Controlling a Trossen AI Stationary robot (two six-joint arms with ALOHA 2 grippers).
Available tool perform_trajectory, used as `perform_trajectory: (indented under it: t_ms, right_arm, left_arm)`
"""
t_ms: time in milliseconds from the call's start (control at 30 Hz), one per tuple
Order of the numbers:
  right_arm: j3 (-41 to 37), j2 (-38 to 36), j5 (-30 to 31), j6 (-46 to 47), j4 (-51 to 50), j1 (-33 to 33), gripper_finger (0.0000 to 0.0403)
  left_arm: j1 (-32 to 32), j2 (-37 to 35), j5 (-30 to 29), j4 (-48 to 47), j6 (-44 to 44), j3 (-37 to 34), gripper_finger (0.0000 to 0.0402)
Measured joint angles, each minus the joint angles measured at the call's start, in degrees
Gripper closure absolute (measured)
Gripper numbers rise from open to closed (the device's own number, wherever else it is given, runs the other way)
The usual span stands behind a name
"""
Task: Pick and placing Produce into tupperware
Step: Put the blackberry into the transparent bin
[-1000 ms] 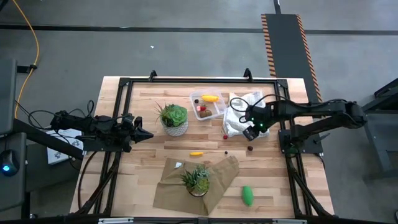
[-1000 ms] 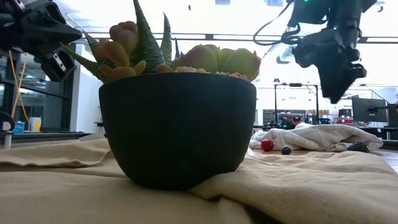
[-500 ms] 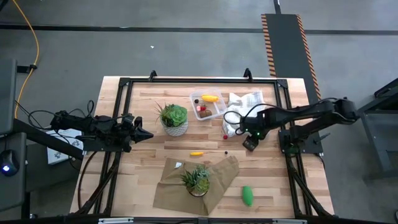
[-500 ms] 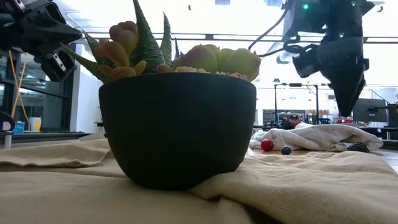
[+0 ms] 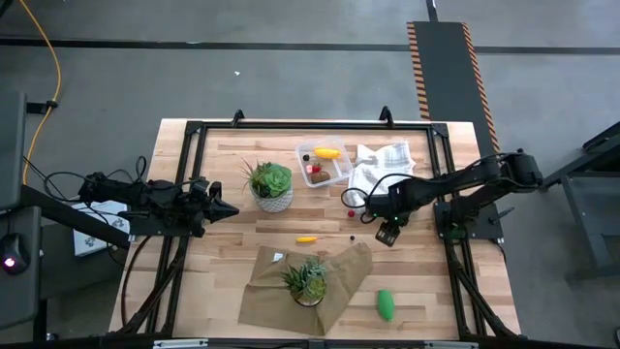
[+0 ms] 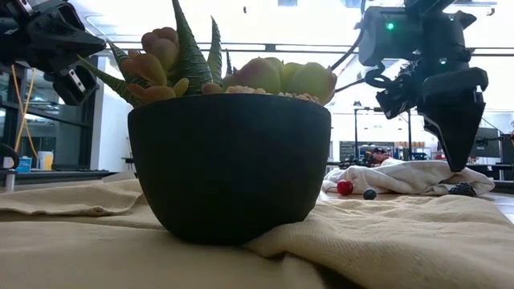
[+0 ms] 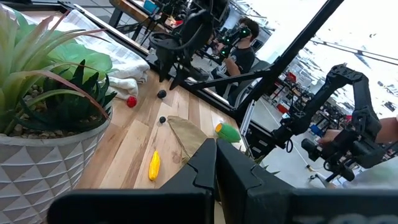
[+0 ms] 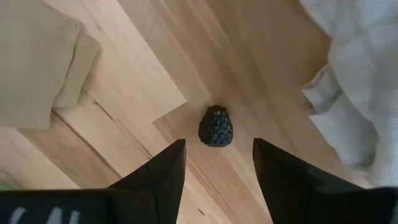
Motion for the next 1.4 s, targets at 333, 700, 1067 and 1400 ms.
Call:
perform_trajectory:
  t_ms: [333, 700, 1067, 1400]
  right_arm:
    - [-2.81, 0.61, -0.96, -0.05, 2.55, 0.44, 0.0224]
    - [-5.01, 0.63, -0.85, 1.11, 5.62, 0.44, 0.0224]
    - [-5.13, 0.63, -0.78, 0.2, 7.68, 0.28, 0.0224]
    - [-5.18, 1.36, -0.28, -0.37, 8.21, 0.26, 0.0224]
  left_arm:
    - [0.0, -0.02, 0.0, 0.0, 0.0, 0.0, 0.0401]
    - [0.01, -0.02, 0.0, 0.0, 0.0, 0.0, 0.0401]
    - [0.0, -0.02, 0.0, 0.0, 0.0, 0.0, 0.0401]
    - [0.01, -0.01, 0.0, 0.0, 0.0, 0.0, 0.0401]
